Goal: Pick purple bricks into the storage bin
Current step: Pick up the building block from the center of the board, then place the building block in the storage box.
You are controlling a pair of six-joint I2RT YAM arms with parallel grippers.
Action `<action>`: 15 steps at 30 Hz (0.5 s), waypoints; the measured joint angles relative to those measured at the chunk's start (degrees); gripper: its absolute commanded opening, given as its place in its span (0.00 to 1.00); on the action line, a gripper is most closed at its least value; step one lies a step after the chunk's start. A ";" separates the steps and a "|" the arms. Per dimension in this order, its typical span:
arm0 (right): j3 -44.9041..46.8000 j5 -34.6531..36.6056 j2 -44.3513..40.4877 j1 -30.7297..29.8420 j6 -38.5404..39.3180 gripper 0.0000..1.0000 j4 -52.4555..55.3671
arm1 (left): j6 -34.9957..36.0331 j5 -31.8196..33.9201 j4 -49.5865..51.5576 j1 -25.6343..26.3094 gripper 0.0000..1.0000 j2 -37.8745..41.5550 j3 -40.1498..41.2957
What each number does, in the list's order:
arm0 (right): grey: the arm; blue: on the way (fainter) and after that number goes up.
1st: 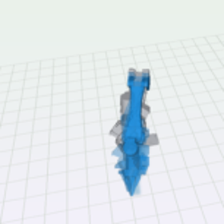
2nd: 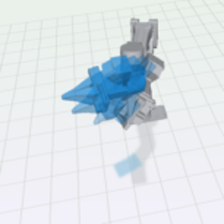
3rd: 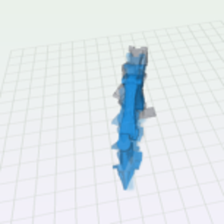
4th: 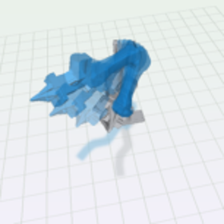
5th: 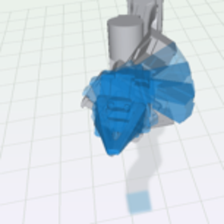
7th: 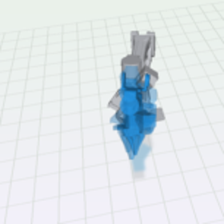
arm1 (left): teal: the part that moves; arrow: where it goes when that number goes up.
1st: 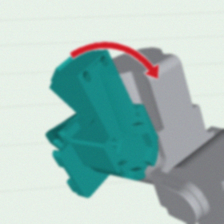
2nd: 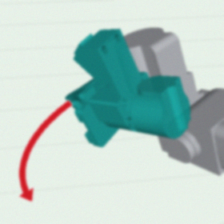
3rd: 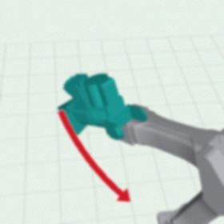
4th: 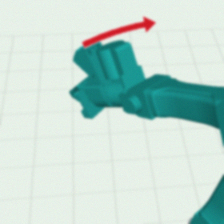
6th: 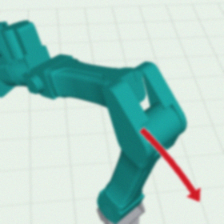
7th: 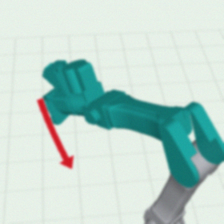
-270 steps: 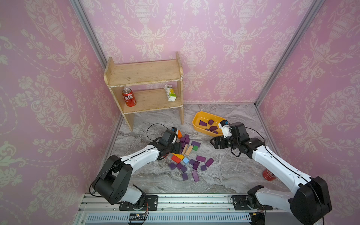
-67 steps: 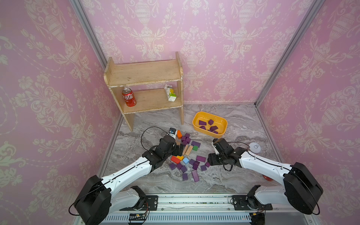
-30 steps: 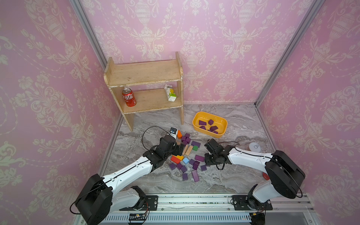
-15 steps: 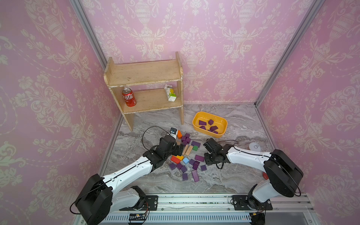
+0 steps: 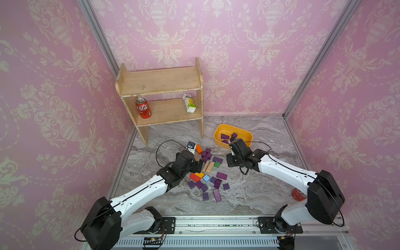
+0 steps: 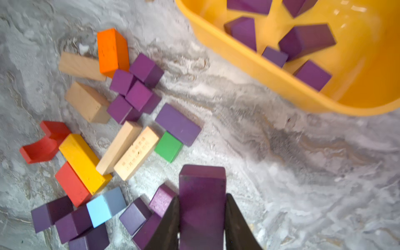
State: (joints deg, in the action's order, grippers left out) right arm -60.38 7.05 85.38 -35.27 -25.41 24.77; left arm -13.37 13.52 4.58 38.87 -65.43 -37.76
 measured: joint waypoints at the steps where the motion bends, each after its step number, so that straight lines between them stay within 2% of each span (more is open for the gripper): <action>1: -1.44 -0.17 0.48 1.09 0.68 0.19 0.00 | 0.00 0.00 0.11 0.00 0.99 0.09 0.00; 9: -13.40 -2.21 7.23 7.52 5.31 0.16 0.55 | 0.00 0.68 1.11 0.00 0.99 0.52 -0.02; 15: -16.74 -4.85 11.91 12.85 5.95 0.15 -0.92 | 0.00 2.05 1.07 0.00 0.99 0.68 0.00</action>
State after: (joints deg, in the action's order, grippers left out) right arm -77.12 2.20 97.30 -22.41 -19.46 23.86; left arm -13.37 15.57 5.65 38.87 -64.75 -37.76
